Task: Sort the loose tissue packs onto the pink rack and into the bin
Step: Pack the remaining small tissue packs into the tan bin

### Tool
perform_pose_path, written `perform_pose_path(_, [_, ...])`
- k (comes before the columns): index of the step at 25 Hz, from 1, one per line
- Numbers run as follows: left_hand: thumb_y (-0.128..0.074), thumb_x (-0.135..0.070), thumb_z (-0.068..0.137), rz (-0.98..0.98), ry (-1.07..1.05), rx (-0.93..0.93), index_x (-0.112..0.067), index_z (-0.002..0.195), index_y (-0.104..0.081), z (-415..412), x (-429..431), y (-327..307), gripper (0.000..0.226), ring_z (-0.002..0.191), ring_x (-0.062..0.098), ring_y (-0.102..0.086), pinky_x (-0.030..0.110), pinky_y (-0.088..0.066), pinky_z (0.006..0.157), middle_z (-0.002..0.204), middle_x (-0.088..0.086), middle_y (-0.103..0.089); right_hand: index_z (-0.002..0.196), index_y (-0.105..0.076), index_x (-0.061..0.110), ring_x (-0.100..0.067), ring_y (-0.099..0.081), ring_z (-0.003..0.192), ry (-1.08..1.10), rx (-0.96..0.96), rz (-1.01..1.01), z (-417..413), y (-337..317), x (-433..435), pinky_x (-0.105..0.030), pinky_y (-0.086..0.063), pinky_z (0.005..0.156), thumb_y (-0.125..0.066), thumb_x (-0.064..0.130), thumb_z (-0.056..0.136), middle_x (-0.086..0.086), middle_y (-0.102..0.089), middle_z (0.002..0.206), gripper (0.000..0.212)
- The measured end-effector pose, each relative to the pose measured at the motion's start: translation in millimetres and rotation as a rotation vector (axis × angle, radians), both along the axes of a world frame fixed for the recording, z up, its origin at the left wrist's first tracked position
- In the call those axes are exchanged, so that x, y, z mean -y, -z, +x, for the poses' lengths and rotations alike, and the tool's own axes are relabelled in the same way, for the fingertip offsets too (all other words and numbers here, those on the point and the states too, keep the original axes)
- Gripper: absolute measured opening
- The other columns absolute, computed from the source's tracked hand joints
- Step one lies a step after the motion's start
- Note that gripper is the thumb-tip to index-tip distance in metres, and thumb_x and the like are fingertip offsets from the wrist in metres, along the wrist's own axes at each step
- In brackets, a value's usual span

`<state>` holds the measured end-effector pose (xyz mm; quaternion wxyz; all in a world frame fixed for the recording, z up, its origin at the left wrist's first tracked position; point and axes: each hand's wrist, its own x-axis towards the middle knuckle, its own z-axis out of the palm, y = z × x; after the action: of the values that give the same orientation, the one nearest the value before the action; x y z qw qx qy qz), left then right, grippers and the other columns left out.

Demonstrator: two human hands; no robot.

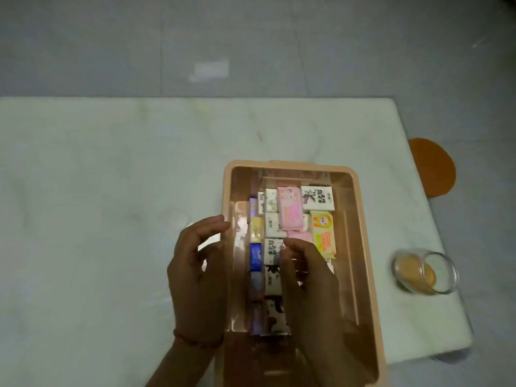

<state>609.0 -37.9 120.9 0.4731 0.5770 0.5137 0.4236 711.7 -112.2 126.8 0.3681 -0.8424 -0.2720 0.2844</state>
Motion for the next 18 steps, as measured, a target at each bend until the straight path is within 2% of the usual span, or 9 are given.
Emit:
perform_pose_path(3, [-0.042,0.001,0.076,0.077,-0.256,0.024,-0.046,0.089,-0.064,-61.5,-24.7,-23.8,0.053,0.103,0.003,-0.06,0.014,-0.048,0.084,0.099,-0.022,-0.065,0.092,-0.058,0.032,0.002,-0.059,0.08,-0.138,-0.058,0.071,-36.2,-17.3,-46.8,-0.012,-0.045,0.073,-0.05,0.012,0.093,0.014,-0.063,0.088,0.021])
perform_pose_path(6, [-0.044,0.001,0.074,0.19,-0.58,0.01,-0.038,0.092,-0.059,-146.3,-49.7,-53.1,0.045,0.098,-0.005,-0.058,0.01,-0.045,0.085,0.096,-0.026,-0.064,0.084,-0.06,0.031,-0.008,-0.062,0.071,-0.294,-0.249,0.074,-102.1,-33.1,-101.6,-0.022,-0.048,0.067,-0.051,0.008,0.091,0.006,-0.066,0.079,0.025])
perform_pose_path(8, [-0.044,0.002,0.073,0.235,-0.841,-0.009,-0.031,0.095,-0.053,-220.7,-60.6,-69.7,0.04,0.092,-0.01,-0.057,0.006,-0.043,0.083,0.094,-0.02,-0.063,0.087,-0.061,0.026,-0.017,-0.063,0.077,-0.46,-0.411,0.042,-165.2,-40.9,-132.4,-0.027,-0.048,0.072,-0.049,0.006,0.09,-0.001,-0.067,0.082,0.024])
perform_pose_path(11, [-0.047,0.007,0.079,0.267,-1.173,-0.065,-0.032,0.095,-0.049,-335.6,-62.7,-86.7,0.042,0.085,-0.012,-0.056,0.002,-0.041,0.077,0.098,-0.014,-0.054,0.097,-0.061,0.012,-0.019,-0.06,0.072,-0.681,-0.581,-0.047,-268.9,-40.4,-165.3,-0.028,-0.048,0.071,-0.048,0.002,0.091,-0.011,-0.065,0.087,0.017])
perform_pose_path(13, [-0.044,0.014,0.083,0.207,-1.331,-0.09,-0.02,0.102,-0.055,-403.2,-63.1,-84.7,0.04,0.084,-0.009,-0.054,0.0,-0.039,0.075,0.1,-0.007,-0.054,0.107,-0.056,0.008,-0.019,-0.058,0.074,-0.76,-0.653,-0.129,-329.6,-31.2,-177.3,-0.029,-0.049,0.074,-0.049,0.007,0.093,-0.012,-0.062,0.092,0.016])
perform_pose_path(15, [-0.043,0.01,0.087,0.073,-1.417,-0.112,0.0,0.116,-0.056,-473.3,-71.9,-71.9,0.033,0.09,0.002,-0.055,0.002,-0.039,0.082,0.111,0.004,-0.054,0.12,-0.05,0.01,-0.023,-0.06,0.09,-0.772,-0.672,-0.156,-377.3,-17.0,-189.1,-0.035,-0.049,0.089,-0.049,0.019,0.095,-0.011,-0.06,0.105,0.027])
perform_pose_path(17, [-0.044,-0.004,0.093,-0.145,-1.395,-0.055,-0.002,0.124,-0.053,-538.9,-89.8,-54.8,0.032,0.112,0.021,-0.053,0.024,-0.039,0.103,0.127,0.01,-0.053,0.132,-0.044,0.013,-0.026,-0.056,0.112,-0.678,-0.659,-0.17,-417.5,-5.2,-210.7,-0.042,-0.041,0.104,-0.047,0.031,0.096,-0.008,-0.056,0.124,0.04])
perform_pose_path(18, [-0.043,-0.013,0.095,-0.263,-1.333,-0.011,-0.006,0.127,-0.051,-568.4,-101.1,-45.4,0.034,0.122,0.024,-0.048,0.035,-0.034,0.109,0.134,0.01,-0.05,0.134,-0.043,0.016,-0.025,-0.053,0.117,-0.636,-0.672,-0.168,-432.0,0.0,-221.7,-0.043,-0.039,0.105,-0.044,0.035,0.097,-0.006,-0.053,0.129,0.042])
